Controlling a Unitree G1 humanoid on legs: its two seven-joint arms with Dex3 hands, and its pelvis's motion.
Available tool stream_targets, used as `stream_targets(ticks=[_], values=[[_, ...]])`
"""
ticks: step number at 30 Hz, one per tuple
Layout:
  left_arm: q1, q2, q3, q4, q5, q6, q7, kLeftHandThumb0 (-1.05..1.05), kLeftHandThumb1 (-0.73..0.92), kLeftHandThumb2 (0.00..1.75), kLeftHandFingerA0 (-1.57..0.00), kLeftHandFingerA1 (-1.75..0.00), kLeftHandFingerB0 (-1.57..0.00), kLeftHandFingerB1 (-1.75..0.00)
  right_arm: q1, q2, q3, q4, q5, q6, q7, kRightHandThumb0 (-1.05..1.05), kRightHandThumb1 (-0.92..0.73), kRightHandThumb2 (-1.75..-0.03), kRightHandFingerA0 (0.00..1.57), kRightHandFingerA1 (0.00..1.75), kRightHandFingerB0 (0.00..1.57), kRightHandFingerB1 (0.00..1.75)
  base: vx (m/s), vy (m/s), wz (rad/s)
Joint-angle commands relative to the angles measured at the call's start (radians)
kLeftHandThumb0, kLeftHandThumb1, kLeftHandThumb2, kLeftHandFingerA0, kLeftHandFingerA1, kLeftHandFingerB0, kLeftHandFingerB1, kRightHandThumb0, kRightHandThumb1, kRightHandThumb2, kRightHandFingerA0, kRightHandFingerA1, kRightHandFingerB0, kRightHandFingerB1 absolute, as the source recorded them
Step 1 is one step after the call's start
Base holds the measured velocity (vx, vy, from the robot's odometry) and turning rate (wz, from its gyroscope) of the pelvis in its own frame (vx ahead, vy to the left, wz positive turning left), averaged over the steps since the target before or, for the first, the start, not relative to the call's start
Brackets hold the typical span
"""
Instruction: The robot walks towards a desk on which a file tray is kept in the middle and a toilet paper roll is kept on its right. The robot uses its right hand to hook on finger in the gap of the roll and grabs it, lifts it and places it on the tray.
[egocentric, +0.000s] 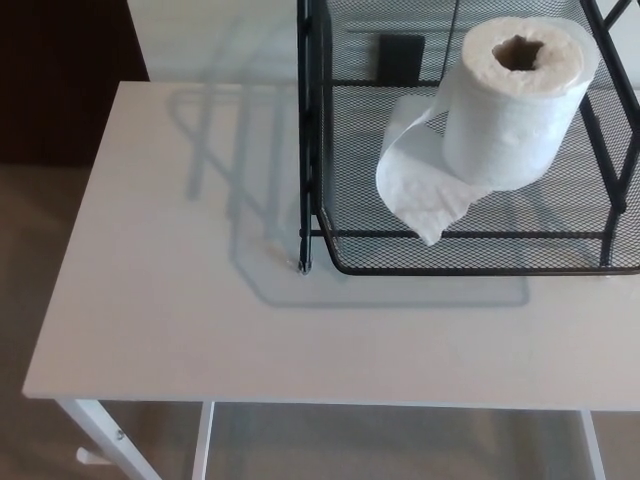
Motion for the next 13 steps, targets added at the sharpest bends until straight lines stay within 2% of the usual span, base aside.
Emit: stream_targets(ticks=[1, 2, 3, 4, 5, 13], values=[[-0.005, 0.031, -0.028, 0.007, 0.056, -0.014, 0.027, -0.78, 0.92, 0.81, -0.40, -0.47, -0.22, -0.36, 0.012, 0.026, -0.025, 0.083, 0.100, -0.048, -0.320, -0.72, -0.92, -0.78, 0.44, 0.83, 0.17, 0.61, 0.00, 0.000, 0.00], [-0.009, 0.030, -0.029, 0.007, 0.056, -0.012, 0.027, -0.78, 0.92, 0.81, -0.40, -0.47, -0.22, -0.36, 0.007, 0.024, -0.023, 0.085, 0.102, -0.047, -0.322, -0.72, -0.92, -0.78, 0.44, 0.83, 0.17, 0.61, 0.00, 0.000, 0.00], [-0.008, 0.029, -0.030, 0.006, 0.057, -0.020, 0.038, -0.83, 0.85, 0.88, -0.40, -0.52, -0.20, -0.42, 0.005, 0.023, -0.020, 0.088, 0.104, -0.048, -0.325, -0.72, -0.92, -0.78, 0.44, 0.83, 0.17, 0.61, 0.00, 0.000, 0.00], [-0.008, 0.028, -0.030, 0.007, 0.056, -0.019, 0.038, -0.83, 0.85, 0.88, -0.40, -0.52, -0.20, -0.42, 0.001, 0.022, -0.017, 0.090, 0.105, -0.048, -0.327, -0.72, -0.92, -0.78, 0.44, 0.83, 0.17, 0.61, 0.00, 0.000, 0.00], [-0.009, 0.027, -0.021, 0.006, 0.046, -0.011, 0.031, -0.79, 0.92, 0.76, -0.41, -0.48, -0.24, -0.39, 0.000, 0.021, -0.015, 0.093, 0.107, -0.049, -0.329, -0.72, -0.92, -0.78, 0.44, 0.83, 0.17, 0.61, 0.00, 0.000, 0.00], [-0.002, 0.027, -0.014, -0.004, 0.045, -0.003, 0.031, -0.77, 0.92, 0.77, -0.41, -0.46, -0.22, -0.37, 0.000, 0.017, 0.003, 0.109, 0.124, -0.059, -0.344, -0.72, -0.92, -0.78, 0.44, 0.83, 0.17, 0.61, 0.00, 0.000, 0.00]])
